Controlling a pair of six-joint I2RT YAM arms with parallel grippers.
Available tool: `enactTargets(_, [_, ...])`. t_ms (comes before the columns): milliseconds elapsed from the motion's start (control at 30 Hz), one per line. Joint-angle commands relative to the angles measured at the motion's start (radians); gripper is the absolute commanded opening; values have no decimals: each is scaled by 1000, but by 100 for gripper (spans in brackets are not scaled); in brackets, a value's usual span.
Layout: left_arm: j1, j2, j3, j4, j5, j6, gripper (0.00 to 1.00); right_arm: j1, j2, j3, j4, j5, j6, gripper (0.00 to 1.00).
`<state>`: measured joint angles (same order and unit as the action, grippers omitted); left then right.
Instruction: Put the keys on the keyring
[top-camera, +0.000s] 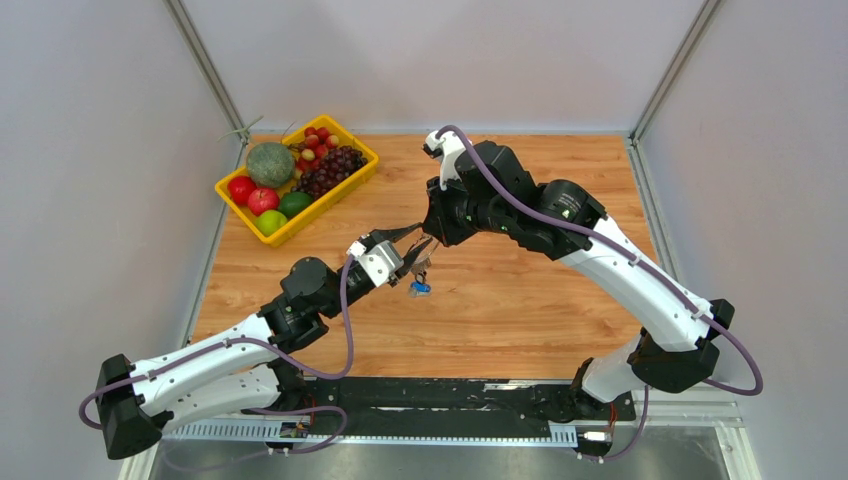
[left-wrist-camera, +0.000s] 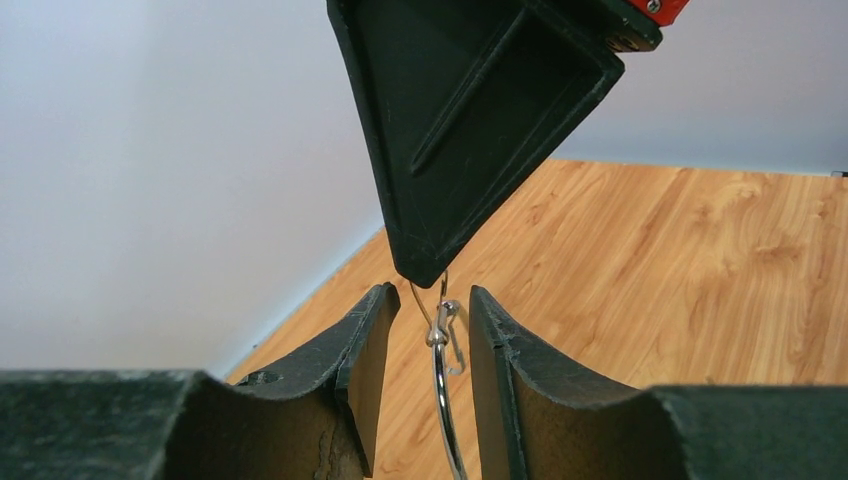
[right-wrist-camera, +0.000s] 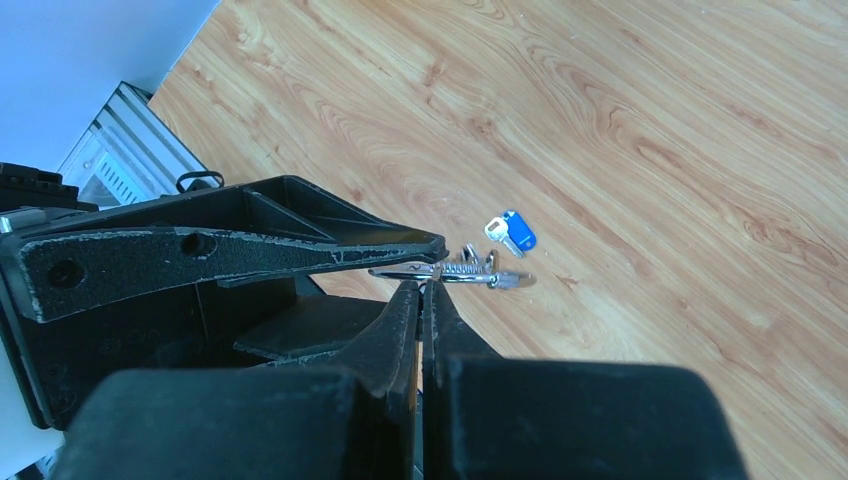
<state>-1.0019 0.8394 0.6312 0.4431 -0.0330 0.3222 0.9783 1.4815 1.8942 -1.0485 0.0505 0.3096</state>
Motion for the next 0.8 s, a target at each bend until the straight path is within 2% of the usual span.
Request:
enactTargets(0, [-2,-10,7,25,0,18,42,-2,-8,53,58,-4,5,0])
enactTargets(767, [-1,-13,-1,23,-28,24,36,-2,-7,57,67,-7,5,0])
